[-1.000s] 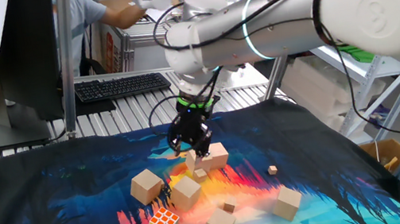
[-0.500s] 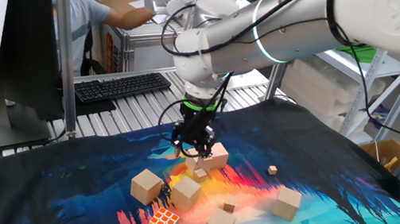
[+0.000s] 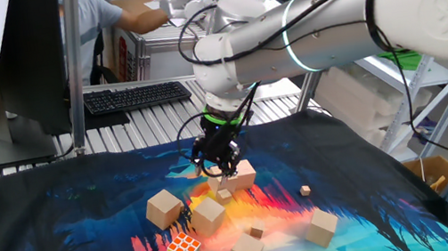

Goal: Stack the blocks into a pyramid shape

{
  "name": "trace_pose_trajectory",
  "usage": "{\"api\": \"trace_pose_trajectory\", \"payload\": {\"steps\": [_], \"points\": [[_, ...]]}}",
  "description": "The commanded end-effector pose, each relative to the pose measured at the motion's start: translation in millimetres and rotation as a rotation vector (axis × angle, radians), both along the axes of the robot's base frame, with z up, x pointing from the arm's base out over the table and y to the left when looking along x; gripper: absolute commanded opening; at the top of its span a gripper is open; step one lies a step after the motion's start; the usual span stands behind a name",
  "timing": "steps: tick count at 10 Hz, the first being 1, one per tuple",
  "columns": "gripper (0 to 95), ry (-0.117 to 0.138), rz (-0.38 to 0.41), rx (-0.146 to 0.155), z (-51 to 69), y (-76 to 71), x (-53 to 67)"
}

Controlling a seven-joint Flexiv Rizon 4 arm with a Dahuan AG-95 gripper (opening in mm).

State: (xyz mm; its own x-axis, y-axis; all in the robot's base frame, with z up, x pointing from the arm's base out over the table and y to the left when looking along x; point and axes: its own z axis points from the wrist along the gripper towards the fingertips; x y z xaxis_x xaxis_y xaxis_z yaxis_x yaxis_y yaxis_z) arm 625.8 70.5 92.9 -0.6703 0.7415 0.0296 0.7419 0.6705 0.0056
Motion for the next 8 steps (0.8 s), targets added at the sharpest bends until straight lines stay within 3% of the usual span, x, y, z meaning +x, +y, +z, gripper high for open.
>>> {"api": "trace_pose_trajectory", "payload": {"steps": [1,3,8], "points": [[57.0,-0.001,-0.103,0.005,2.5,27.2,0.4],[57.0,0.006,-0.139,-0.001,3.9,47.8,7.5],[57.0,0.01,-0.167,-0.006,-9.4,71.3,15.3]]}}
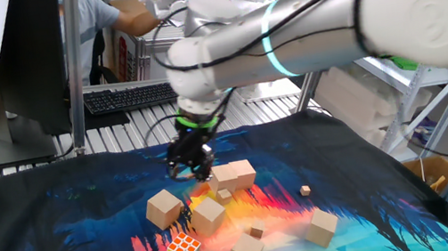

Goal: Stack the blocks into a pyramid shape

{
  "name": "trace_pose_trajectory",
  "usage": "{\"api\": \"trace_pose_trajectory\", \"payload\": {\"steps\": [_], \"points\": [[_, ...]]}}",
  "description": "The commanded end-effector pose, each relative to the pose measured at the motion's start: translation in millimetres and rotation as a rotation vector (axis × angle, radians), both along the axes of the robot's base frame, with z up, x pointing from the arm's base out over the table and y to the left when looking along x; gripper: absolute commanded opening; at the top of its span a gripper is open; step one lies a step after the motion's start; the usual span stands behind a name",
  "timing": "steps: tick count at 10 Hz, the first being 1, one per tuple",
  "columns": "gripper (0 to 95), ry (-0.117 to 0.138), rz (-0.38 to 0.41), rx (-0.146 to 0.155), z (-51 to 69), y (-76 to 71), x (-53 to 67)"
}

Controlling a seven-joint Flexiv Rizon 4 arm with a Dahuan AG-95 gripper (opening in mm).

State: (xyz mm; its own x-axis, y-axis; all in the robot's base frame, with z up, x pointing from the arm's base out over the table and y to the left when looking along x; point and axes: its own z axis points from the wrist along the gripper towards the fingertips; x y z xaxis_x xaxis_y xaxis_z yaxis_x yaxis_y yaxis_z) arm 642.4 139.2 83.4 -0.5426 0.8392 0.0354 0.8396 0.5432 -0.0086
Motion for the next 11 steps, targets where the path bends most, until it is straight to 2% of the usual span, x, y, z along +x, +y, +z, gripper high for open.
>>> {"api": "trace_pose_trajectory", "payload": {"steps": [1,3,7,11], "points": [[57.0,-0.004,-0.011,-0.003,-0.4,7.2,-0.6],[57.0,-0.002,-0.021,-0.002,-1.8,14.6,-0.4],[57.0,-0.007,-0.04,-0.004,-13.5,25.6,-4.8],[57.0,-0.005,-0.07,-0.009,-16.4,30.3,-7.3]]}}
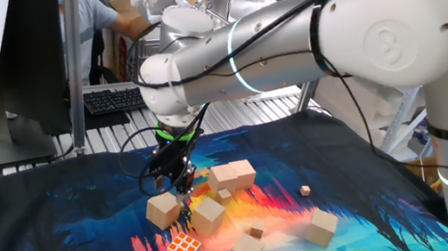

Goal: Stack the blocks into a pyramid shape

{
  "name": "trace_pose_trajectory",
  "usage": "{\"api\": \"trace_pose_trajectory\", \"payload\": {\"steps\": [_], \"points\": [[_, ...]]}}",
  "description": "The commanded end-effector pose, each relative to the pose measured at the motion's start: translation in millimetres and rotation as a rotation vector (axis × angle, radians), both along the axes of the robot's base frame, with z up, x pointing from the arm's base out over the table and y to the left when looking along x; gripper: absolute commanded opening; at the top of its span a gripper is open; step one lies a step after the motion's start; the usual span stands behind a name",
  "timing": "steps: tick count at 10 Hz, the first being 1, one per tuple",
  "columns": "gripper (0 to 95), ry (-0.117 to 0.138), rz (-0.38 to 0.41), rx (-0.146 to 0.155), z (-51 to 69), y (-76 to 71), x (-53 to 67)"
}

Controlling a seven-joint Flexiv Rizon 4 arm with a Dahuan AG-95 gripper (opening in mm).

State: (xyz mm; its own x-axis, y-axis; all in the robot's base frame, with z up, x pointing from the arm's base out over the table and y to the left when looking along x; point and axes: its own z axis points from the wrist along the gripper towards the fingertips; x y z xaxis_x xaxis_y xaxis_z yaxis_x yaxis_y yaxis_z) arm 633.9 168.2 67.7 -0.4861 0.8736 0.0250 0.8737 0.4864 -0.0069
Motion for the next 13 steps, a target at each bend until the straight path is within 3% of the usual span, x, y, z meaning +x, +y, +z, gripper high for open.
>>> {"api": "trace_pose_trajectory", "payload": {"steps": [1,5,13], "points": [[76.0,0.002,-0.01,0.0,-1.3,2.4,-0.1],[76.0,-0.005,-0.021,0.0,-6.9,7.0,-7.2],[76.0,-0.018,-0.042,0.0,-21.4,12.4,-3.2]]}}
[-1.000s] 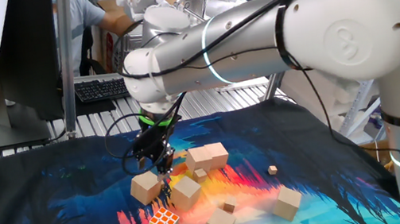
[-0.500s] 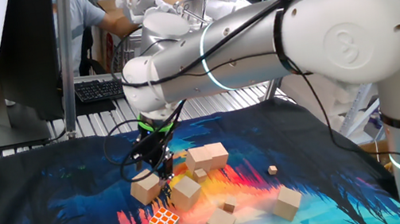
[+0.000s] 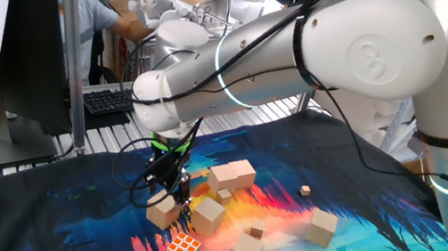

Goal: Stack the blocks into a pyramid shape

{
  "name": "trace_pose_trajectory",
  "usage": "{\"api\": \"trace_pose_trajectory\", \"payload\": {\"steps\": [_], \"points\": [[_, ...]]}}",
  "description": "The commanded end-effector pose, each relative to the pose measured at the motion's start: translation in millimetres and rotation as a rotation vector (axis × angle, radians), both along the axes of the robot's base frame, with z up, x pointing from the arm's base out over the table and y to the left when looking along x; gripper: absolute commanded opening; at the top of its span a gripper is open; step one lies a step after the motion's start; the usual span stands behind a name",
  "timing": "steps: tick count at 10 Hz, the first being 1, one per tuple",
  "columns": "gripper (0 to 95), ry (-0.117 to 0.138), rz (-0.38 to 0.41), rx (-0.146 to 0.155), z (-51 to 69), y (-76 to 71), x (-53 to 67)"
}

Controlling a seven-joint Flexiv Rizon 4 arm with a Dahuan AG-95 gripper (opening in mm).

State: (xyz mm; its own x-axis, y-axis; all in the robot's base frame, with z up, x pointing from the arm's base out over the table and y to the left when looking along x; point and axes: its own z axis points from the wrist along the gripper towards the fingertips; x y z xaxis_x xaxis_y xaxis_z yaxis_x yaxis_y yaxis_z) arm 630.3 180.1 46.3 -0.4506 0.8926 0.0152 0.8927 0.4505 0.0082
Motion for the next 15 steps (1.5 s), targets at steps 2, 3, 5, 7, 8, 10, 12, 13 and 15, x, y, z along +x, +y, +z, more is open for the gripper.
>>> {"api": "trace_pose_trajectory", "payload": {"steps": [2,3,5,7,8,10,12,13,15], "points": [[76.0,-0.005,0.004,-0.001,-4.1,0.9,1.1],[57.0,-0.008,0.01,-0.004,-5.9,1.5,1.6],[57.0,-0.014,0.022,-0.009,-8.1,2.0,2.3],[38.0,-0.017,0.029,-0.009,-8.3,1.7,2.3],[19.0,-0.017,0.033,-0.009,-8.1,1.5,2.3],[0.0,-0.016,0.039,-0.007,-4.1,0.2,1.0],[0.0,-0.019,0.004,0.007,4.8,-3.2,0.0],[0.0,-0.022,-0.034,0.006,10.0,-6.0,2.4],[0.0,-0.021,-0.09,0.01,20.9,-13.9,12.4]]}}
